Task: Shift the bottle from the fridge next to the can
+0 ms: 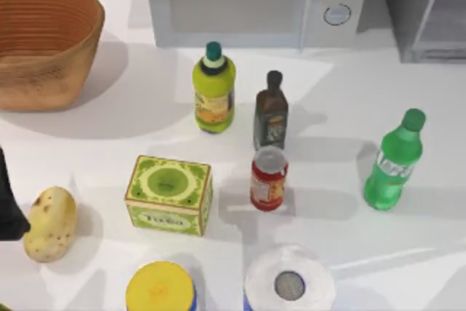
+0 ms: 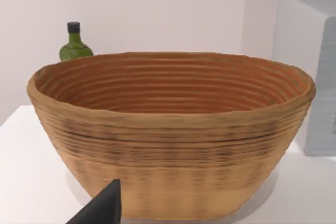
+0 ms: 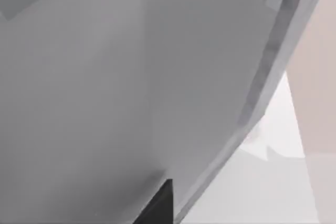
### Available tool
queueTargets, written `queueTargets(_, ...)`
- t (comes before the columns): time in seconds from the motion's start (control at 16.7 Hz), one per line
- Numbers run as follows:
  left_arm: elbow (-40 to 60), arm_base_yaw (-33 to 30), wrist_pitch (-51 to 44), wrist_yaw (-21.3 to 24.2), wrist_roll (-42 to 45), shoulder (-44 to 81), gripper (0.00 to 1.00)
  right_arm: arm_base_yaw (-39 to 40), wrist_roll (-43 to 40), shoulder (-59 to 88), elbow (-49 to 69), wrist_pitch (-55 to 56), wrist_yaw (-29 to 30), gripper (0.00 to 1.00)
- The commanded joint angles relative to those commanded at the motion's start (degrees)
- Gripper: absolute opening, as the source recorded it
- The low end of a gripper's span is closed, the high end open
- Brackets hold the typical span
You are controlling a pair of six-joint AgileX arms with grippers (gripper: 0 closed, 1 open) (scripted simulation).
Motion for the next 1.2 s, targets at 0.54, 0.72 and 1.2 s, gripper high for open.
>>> queueTargets(0.54,0.0,0.0,0.0,0.0,0.0,0.0,1.0,32.64,20.03,-6.13,-10.35,10.52,24.15,1.0)
queueTargets(0.72,0.0,0.0,0.0,0.0,0.0,0.0,1.0,33.9,21.33,-7.62,-10.73,12.01,25.62,1.0)
queueTargets(1.2,0.0,0.0,0.0,0.0,0.0,0.0,1.0,32.99,21.23,-1.81,-4.56,10.67,25.94,1.0)
